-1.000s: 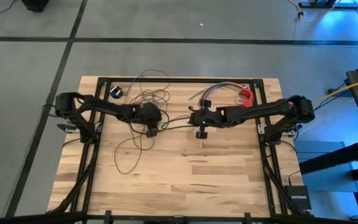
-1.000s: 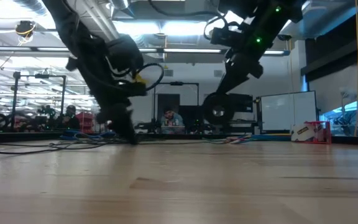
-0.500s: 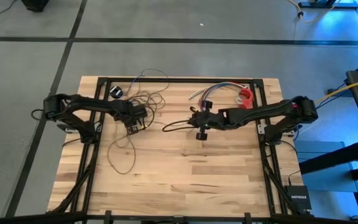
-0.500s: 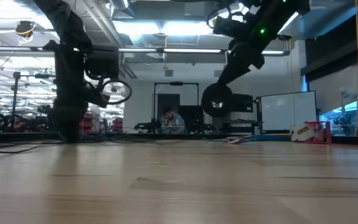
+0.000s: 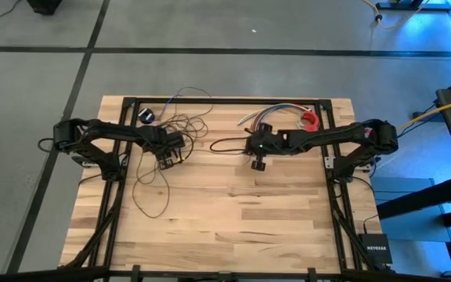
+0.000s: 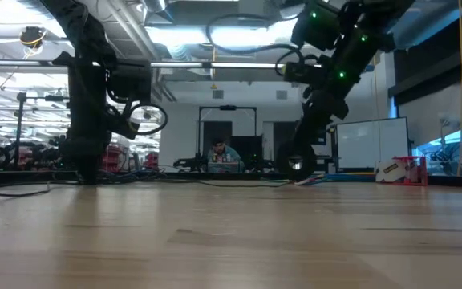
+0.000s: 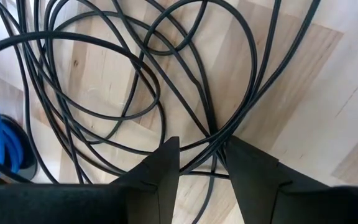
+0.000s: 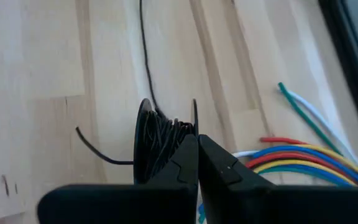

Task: Coiling cords

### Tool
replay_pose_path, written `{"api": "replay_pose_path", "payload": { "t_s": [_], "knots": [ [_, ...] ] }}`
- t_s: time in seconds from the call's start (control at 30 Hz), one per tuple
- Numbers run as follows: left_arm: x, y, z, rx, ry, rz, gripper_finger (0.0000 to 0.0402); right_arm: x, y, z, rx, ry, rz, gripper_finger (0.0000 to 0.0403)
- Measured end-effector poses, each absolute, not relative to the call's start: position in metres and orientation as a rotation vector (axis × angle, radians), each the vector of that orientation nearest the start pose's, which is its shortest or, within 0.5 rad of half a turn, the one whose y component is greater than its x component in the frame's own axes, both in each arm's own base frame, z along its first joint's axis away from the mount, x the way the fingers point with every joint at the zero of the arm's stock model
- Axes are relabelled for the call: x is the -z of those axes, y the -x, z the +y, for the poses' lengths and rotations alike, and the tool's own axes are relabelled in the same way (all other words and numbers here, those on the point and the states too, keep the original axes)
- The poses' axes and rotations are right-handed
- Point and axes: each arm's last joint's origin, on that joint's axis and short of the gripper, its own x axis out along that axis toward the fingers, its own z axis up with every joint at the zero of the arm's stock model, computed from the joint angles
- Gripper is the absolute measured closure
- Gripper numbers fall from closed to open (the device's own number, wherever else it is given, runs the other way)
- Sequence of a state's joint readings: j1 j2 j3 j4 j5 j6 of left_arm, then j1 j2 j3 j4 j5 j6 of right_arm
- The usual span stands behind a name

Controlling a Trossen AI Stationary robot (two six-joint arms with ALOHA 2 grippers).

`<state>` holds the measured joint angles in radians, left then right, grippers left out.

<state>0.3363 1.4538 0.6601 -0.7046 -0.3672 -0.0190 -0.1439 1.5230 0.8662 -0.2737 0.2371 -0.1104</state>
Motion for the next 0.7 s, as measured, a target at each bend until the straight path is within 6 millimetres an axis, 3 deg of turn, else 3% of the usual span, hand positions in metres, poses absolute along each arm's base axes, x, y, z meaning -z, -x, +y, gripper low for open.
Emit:
{"api": "replay_pose_path", "payload": {
  "t_s": [0.2, 0.37, 0.57, 0.7],
  "knots": [
    [-0.143, -0.198, 0.076, -0.565, -0.021, 1.5, 0.0277, -0.179, -0.288, -0.054, 0.26, 0.112, 0.923, 0.04],
    [-0.174, -0.2, 0.067, -0.565, -0.028, 1.396, 0.0277, -0.176, -0.287, -0.053, 0.263, 0.104, 0.918, 0.04],
    [-0.208, -0.186, 0.06, -0.581, -0.032, 1.252, 0.0277, -0.176, -0.287, -0.052, 0.259, 0.097, 0.92, 0.04],
    [-0.227, -0.183, 0.058, -0.608, 0.001, 1.069, 0.0277, -0.176, -0.287, -0.052, 0.257, 0.1, 0.921, 0.04]
  ]
}}
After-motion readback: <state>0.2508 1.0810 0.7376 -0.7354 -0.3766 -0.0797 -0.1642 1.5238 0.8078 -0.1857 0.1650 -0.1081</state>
